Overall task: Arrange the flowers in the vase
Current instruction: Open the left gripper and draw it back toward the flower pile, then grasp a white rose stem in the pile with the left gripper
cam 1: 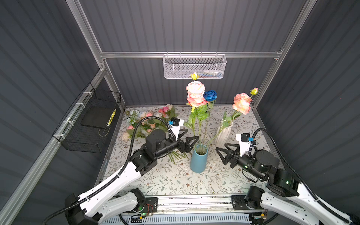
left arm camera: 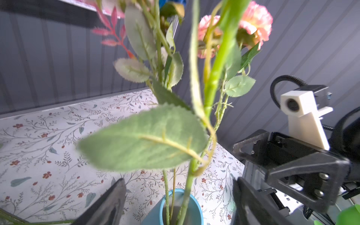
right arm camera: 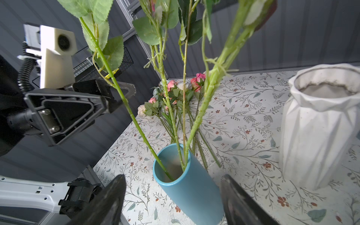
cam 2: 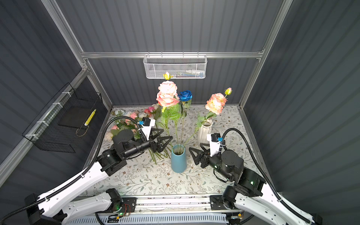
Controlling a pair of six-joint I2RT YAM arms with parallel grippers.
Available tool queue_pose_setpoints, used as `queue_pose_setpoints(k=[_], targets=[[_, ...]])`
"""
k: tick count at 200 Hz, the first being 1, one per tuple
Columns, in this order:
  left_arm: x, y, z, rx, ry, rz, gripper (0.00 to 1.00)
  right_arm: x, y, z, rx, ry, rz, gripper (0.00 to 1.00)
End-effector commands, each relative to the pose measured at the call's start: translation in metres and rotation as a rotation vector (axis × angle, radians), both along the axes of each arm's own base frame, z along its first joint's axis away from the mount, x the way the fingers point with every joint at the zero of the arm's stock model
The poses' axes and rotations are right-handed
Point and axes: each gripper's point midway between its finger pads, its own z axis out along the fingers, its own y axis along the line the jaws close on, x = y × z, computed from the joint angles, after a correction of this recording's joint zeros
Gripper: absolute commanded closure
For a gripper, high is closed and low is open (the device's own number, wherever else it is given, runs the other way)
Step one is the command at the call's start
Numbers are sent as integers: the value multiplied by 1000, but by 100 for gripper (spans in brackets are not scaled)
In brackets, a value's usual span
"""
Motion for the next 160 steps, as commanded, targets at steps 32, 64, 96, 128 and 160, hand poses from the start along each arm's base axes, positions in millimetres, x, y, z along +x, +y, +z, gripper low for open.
queue_pose_setpoints(k=[32,64,96,128,160], targets=[[-5,66,15,-33,-81,242,3,0,-4,-2,14,-2,-12,21],[15,107,-25,50,-11,495,5,-1,-2,-1,21,-6,-3,21],[36,124,-66,144,92,621,6,-1,-1,0,24,-9,2,22],[74,158,-109,100,312,716,10,-4,-1,0,28,-7,15,22],[115,170,-147,26,489,723,21,-5,-2,-1,38,-6,13,22]])
